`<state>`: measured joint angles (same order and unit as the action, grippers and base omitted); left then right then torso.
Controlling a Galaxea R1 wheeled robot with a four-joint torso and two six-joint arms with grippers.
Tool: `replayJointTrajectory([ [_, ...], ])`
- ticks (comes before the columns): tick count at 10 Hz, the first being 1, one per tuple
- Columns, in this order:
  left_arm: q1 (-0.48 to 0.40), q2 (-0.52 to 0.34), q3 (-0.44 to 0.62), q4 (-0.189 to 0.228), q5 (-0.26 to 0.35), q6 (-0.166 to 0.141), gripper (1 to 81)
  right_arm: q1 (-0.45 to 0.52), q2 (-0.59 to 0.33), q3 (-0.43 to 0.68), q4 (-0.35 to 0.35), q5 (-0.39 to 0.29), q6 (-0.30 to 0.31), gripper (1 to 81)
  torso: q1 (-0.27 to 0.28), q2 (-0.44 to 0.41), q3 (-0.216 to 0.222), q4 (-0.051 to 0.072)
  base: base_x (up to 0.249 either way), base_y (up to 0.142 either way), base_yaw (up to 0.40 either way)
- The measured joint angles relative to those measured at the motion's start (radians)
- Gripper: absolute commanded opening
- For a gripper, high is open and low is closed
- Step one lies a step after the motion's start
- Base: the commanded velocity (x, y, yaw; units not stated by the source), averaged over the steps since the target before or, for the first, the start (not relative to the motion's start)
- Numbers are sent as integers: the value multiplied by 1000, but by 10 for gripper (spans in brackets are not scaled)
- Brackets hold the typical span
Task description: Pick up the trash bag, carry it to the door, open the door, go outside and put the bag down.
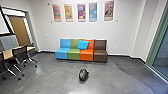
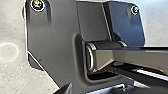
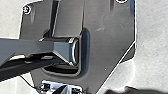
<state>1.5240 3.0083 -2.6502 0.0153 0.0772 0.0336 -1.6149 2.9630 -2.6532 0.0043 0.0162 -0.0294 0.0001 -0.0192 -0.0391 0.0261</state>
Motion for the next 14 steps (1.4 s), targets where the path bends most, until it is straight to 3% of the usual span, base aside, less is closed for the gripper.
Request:
replayJointTrajectory([
  [2,-2,-1,-1,0,-1,0,811,-1,3,0,0,-1,0,811,0,0,0,0,139,0,0],
  [14,-7,-6,-3,0,-2,0,811,5,7,1,-2,-5,-4,811,0,0,0,0,139,70,0],
])
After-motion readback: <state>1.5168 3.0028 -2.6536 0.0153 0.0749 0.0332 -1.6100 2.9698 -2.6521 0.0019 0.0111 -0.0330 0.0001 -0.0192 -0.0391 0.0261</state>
